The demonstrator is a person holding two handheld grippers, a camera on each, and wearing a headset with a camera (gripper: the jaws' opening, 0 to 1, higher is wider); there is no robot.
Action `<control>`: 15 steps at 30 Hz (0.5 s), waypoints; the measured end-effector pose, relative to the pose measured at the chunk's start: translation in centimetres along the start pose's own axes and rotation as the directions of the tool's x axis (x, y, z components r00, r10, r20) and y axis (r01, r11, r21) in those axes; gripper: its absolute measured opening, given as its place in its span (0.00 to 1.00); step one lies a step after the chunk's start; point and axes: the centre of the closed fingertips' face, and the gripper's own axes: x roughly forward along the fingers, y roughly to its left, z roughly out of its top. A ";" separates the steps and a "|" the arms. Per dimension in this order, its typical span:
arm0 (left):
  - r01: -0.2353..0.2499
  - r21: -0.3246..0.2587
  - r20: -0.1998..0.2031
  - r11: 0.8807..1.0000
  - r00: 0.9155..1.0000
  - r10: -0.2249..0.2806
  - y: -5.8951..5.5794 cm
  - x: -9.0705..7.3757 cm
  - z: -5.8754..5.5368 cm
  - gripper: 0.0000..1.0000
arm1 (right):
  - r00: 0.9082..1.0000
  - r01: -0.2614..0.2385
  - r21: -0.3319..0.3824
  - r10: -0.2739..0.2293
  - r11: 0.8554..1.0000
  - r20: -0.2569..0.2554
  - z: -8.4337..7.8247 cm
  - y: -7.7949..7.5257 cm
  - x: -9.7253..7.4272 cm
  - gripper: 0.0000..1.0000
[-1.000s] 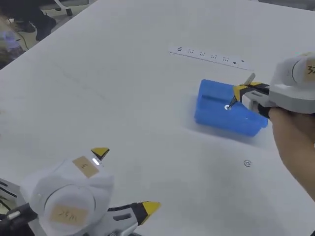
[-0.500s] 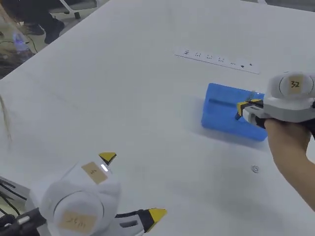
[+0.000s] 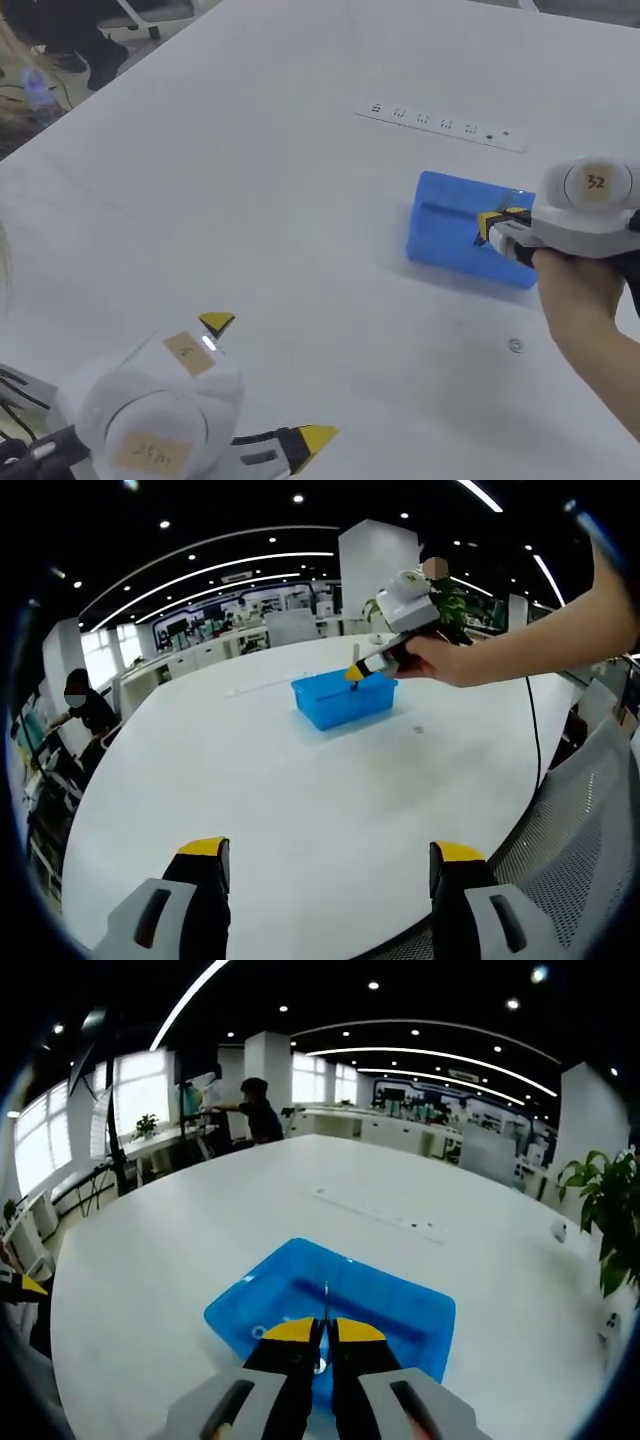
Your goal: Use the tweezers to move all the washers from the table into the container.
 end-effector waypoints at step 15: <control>-0.001 0.003 0.000 1.000 1.000 0.001 0.0 0.0 -0.1 0.83 | 1.000 -0.008 -0.007 0.007 1.000 -0.028 -0.1 0.1 -0.1 0.03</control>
